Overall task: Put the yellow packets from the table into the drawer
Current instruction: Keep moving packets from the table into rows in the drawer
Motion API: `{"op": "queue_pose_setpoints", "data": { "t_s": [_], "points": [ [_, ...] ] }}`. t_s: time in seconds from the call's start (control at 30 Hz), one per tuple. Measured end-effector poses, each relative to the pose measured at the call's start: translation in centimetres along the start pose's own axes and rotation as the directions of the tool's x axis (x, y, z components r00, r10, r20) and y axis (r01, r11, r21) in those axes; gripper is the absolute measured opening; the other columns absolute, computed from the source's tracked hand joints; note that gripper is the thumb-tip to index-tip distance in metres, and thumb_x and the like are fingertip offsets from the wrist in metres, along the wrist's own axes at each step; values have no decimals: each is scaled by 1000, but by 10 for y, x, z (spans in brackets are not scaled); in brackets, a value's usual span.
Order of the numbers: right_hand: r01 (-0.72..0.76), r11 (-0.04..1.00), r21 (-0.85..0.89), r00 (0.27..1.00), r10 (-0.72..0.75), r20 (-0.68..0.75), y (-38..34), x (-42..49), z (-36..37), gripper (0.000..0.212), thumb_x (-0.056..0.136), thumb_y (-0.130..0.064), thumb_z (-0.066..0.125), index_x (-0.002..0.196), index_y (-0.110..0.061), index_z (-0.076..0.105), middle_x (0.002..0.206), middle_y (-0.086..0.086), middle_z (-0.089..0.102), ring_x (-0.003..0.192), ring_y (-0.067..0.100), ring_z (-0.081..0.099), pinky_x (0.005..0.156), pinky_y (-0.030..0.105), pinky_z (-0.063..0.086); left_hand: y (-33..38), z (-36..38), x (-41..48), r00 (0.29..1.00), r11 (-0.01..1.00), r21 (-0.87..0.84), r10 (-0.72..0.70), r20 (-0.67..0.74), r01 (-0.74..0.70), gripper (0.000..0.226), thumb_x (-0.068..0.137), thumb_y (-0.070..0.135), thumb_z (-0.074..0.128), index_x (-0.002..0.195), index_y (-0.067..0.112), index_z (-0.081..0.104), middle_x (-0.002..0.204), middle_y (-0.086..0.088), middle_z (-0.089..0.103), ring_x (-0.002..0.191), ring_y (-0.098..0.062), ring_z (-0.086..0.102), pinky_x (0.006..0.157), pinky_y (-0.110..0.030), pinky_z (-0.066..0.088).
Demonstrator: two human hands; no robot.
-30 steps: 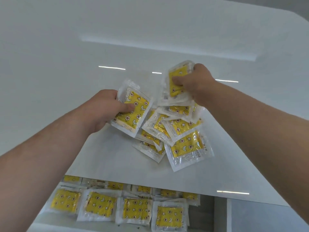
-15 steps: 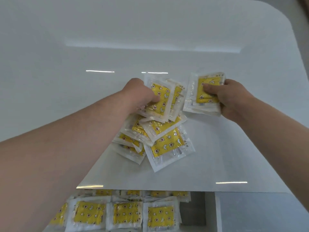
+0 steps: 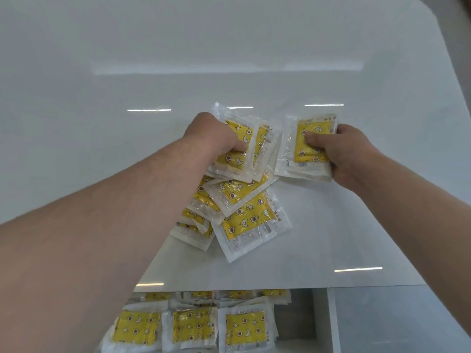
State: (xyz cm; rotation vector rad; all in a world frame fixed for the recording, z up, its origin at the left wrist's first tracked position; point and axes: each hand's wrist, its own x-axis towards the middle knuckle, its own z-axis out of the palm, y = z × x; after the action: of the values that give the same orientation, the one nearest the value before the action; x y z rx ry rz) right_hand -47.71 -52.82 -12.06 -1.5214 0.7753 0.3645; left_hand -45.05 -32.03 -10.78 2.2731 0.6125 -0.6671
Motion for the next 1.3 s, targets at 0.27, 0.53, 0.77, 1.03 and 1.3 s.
{"op": "queue_pose_setpoints", "data": {
  "t_s": [0.27,0.53,0.77,1.03,1.3],
  "points": [
    [1,998,-57,1000,-1,1,7,-7,4,27,75,11,53,97,-3,59,104,22,67,91,39,70,78,55,57,-19,-18,4,981,970,-145,192,-38,-196,56,75,24,76,121,8,48,112,-5,56,98,-23,57,81,-33,49],
    [-87,985,145,993,75,86,21,-35,8,21,83,14,57,100,2,60,103,20,71,82,32,74,59,42,60,-65,-56,-27,989,630,-776,101,110,22,39,81,-3,62,120,2,57,109,-20,69,86,-33,72,68,-52,58],
    [-96,975,199,958,36,284,52,-105,45,39,87,10,48,125,3,57,115,21,68,98,35,70,68,44,60,-148,-97,-78,959,598,-802,236,160,-13,47,74,-1,64,120,4,59,105,-12,73,91,-29,71,64,-44,59],
    [-161,967,195,870,46,490,106,-210,106,39,74,3,54,111,-5,66,100,14,74,88,27,73,67,35,60,-270,-154,-128,880,660,-751,360,309,-7,29,62,11,70,90,14,74,93,-10,75,82,-25,73,60,-37,59],
    [-405,911,-82,716,372,590,194,-248,139,39,84,12,49,119,-2,61,113,23,69,99,38,68,78,48,59,-393,-147,-153,825,781,-533,39,564,327,74,20,24,97,89,7,74,97,-21,72,82,-38,71,58,-49,58]
  ]
}}
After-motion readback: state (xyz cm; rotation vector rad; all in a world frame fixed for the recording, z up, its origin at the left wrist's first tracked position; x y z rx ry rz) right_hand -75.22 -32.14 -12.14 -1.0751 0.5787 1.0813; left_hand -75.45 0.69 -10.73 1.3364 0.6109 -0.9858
